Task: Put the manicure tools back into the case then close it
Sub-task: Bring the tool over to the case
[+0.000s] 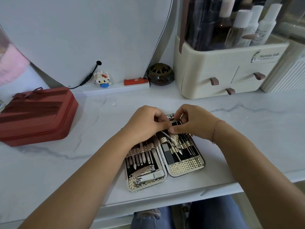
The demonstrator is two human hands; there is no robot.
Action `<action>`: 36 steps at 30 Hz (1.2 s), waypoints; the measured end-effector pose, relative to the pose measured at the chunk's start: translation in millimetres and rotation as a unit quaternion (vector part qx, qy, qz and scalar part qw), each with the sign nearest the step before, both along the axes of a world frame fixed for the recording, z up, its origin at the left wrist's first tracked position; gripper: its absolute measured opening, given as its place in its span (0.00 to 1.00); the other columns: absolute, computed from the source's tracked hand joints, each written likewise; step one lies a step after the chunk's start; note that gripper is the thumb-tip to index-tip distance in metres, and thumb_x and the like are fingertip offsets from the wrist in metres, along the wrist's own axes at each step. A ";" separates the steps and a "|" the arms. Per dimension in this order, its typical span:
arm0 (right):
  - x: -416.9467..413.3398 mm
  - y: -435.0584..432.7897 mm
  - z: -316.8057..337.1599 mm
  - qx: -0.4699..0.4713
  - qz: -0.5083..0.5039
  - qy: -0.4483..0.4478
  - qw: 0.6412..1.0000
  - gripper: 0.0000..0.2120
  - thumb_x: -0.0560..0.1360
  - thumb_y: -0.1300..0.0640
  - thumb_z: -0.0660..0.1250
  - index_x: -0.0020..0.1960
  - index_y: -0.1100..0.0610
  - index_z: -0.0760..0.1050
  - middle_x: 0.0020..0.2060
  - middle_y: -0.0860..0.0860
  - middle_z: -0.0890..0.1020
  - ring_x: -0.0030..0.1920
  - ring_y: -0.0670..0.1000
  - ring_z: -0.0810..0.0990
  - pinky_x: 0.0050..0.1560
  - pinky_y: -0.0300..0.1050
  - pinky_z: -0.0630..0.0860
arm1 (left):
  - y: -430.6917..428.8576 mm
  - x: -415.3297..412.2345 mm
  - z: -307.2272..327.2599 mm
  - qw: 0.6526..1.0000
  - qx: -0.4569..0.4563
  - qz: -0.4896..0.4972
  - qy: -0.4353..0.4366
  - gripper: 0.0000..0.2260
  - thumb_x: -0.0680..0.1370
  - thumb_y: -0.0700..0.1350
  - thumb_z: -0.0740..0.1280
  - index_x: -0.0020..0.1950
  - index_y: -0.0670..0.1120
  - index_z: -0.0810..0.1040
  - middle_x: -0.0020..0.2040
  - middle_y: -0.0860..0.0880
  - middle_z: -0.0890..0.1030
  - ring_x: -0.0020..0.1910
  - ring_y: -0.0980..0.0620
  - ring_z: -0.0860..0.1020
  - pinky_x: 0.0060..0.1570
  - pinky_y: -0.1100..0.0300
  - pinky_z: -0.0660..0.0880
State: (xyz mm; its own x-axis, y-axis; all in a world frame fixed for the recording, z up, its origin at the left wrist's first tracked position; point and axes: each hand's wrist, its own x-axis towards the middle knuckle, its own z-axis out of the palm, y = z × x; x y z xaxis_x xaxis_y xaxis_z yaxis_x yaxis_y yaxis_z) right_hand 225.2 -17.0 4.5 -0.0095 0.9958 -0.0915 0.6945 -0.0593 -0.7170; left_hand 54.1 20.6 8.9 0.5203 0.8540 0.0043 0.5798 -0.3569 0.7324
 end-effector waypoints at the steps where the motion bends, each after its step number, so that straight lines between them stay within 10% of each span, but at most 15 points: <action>1: -0.4 1.5 1.2 -0.013 0.003 -0.007 1.000 0.18 0.63 0.50 0.76 0.48 0.55 0.73 0.33 0.47 0.73 0.31 0.45 0.70 0.34 0.38 0.66 | 0.9 -0.9 0.6 1.000 -0.001 0.000 -0.007 0.00 0.73 0.48 0.73 0.42 0.53 0.83 0.39 0.58 0.82 0.38 0.66 0.77 0.36 0.74 0.68; 14: -3.3 13.1 21.0 -0.102 0.052 -0.183 0.976 0.21 0.65 0.41 0.73 0.36 0.56 0.68 0.32 0.50 0.71 0.33 0.50 0.68 0.36 0.43 0.66 | 11.5 -10.1 -5.9 0.999 0.014 0.029 -0.025 0.03 0.76 0.48 0.69 0.48 0.54 0.82 0.46 0.56 0.79 0.46 0.61 0.76 0.44 0.67 0.69; 21: -5.8 21.3 25.6 -0.151 0.043 -0.256 0.954 0.30 0.64 0.35 0.71 0.47 0.62 0.76 0.38 0.53 0.77 0.39 0.53 0.75 0.43 0.44 0.72 | 11.0 -9.6 -7.3 0.999 0.005 0.028 -0.037 0.03 0.75 0.46 0.70 0.47 0.52 0.82 0.43 0.52 0.81 0.43 0.55 0.78 0.44 0.63 0.72; 27: -12.9 26.2 38.2 -0.181 0.077 -0.347 0.917 0.31 0.64 0.30 0.66 0.33 0.61 0.75 0.18 0.50 0.74 0.26 0.51 0.73 0.41 0.44 0.74 | 10.3 -8.6 -8.3 0.999 0.004 0.035 -0.036 0.03 0.75 0.46 0.69 0.47 0.52 0.82 0.43 0.51 0.81 0.41 0.55 0.77 0.42 0.63 0.72; 36: -5.3 27.2 36.6 -0.194 0.081 -0.310 0.927 0.31 0.63 0.30 0.67 0.41 0.60 0.77 0.28 0.52 0.77 0.28 0.50 0.73 0.37 0.41 0.72 | 12.0 -9.4 -8.0 0.999 0.007 0.027 -0.034 0.03 0.76 0.48 0.68 0.47 0.53 0.81 0.43 0.55 0.80 0.44 0.56 0.77 0.45 0.61 0.72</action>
